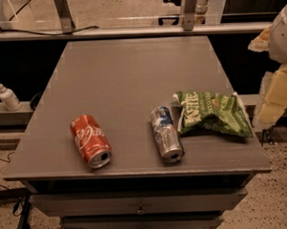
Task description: Pick green jalapeno chip bag
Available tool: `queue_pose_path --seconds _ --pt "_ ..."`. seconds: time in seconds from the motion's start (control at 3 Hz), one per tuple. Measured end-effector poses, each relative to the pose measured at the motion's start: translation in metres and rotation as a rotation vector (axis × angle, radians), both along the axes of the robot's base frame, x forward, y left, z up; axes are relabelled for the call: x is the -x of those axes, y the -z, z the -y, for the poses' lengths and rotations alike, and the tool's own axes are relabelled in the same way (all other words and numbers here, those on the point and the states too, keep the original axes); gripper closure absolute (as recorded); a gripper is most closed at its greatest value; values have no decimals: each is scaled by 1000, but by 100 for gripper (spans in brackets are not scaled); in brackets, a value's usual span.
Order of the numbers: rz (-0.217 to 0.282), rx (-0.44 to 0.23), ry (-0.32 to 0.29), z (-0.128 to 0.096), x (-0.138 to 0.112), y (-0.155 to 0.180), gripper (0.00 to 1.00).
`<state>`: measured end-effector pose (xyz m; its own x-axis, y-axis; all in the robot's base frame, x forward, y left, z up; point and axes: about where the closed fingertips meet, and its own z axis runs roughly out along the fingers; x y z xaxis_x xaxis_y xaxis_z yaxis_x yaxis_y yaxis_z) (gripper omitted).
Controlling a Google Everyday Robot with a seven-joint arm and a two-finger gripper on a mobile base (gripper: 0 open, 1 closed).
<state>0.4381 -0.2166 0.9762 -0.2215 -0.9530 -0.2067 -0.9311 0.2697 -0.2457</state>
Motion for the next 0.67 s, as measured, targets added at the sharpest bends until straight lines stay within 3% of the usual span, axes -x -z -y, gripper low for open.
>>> queue_pose_path --seconds 0.33,0.67 --pt "0 0 0 0 0 0 0" --pt "22 -22 -32 -5 -16 1 0"
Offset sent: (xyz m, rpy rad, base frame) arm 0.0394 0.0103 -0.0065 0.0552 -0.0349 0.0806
